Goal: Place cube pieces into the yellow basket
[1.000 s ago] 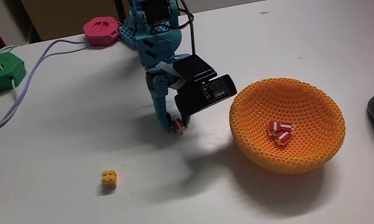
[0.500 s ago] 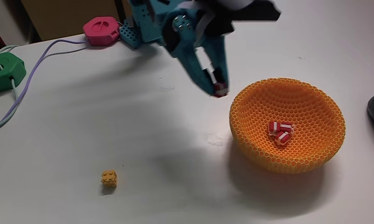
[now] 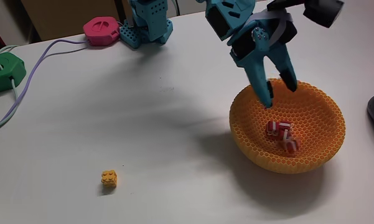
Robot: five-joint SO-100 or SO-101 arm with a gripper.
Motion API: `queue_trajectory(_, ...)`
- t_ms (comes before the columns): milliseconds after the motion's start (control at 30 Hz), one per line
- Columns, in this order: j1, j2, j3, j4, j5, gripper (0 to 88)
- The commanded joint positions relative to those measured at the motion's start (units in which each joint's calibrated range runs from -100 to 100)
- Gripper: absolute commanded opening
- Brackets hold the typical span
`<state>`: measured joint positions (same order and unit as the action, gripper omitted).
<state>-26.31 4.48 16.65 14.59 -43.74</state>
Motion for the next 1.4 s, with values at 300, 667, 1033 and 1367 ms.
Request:
queue_trajectory(300,35.5,-19.9,25.5,-8.8,-1.1,37.0)
queue_trajectory(667,41.7,5.9,21.4,-32.4,-5.7,36.9)
queue_trajectory(1033,44.9,15.2,12.4,-28.4,-5.0,34.9)
queue_trajectory(1367,47.9,24.5,2.9,-28.4,-5.2,29.3)
